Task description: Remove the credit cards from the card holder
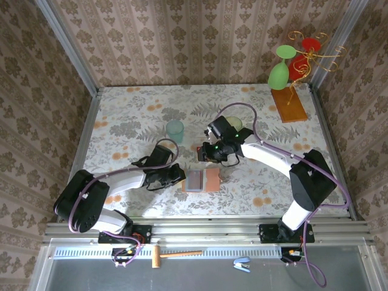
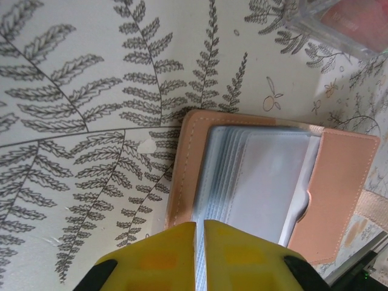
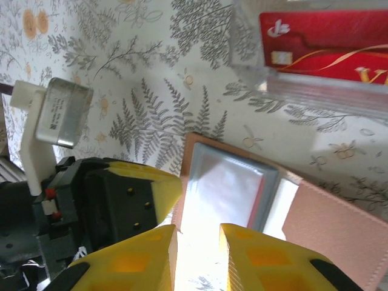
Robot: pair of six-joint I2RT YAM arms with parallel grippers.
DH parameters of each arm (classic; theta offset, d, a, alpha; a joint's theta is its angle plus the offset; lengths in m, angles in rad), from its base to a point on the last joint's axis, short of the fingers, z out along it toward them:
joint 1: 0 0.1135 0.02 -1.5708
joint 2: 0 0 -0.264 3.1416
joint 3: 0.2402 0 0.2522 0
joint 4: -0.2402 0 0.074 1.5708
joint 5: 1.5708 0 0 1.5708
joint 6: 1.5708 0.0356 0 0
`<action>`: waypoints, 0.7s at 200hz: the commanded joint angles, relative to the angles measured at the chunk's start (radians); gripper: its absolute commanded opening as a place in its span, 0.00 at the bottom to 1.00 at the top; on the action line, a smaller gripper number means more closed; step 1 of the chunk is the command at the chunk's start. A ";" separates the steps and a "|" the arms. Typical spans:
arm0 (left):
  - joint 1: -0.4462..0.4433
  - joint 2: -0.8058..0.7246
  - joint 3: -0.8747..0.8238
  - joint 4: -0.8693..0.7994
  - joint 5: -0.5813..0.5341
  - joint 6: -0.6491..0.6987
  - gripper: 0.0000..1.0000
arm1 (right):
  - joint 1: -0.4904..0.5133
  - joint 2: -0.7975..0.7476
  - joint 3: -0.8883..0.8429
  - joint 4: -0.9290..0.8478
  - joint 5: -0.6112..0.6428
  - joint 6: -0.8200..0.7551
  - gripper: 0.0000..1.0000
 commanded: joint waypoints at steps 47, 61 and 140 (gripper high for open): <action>-0.012 0.036 -0.030 0.013 -0.005 -0.020 0.11 | 0.080 0.060 0.019 0.008 -0.007 0.054 0.26; -0.013 0.034 -0.031 0.009 -0.010 -0.020 0.11 | 0.099 0.082 0.024 0.003 0.004 0.062 0.27; -0.013 0.023 -0.056 0.024 -0.013 -0.033 0.10 | 0.151 0.164 0.009 0.003 0.031 0.125 0.34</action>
